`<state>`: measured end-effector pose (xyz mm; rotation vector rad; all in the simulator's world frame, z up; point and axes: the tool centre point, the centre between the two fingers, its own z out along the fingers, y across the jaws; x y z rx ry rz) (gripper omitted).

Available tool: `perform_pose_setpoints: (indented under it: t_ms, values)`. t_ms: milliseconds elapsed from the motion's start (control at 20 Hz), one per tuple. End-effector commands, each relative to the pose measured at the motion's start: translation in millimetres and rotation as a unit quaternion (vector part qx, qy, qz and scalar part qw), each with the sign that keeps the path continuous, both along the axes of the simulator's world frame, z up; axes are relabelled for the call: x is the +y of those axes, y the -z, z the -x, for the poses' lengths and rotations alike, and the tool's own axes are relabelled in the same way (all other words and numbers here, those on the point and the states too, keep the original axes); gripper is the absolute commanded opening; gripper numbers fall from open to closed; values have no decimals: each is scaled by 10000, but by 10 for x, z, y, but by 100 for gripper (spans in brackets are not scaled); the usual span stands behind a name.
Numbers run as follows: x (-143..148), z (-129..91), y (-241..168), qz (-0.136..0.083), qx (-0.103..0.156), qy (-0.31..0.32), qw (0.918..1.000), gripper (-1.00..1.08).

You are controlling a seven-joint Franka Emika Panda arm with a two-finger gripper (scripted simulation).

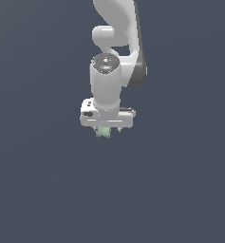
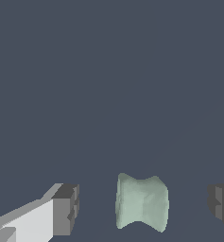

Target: Pick up the object and move it to a goal position.

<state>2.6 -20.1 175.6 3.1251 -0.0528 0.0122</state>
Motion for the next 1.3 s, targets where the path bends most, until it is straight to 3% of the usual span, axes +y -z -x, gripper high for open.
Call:
perform_pose_setpoints:
  t_ms: [0,750,1250]
  values:
    - [0,0,0,0,0,0,10000,100]
    - [37,-16,-83,-116,-62,-55,9999,100]
    - [-98,260,281,-111,-28,171,9998,100]
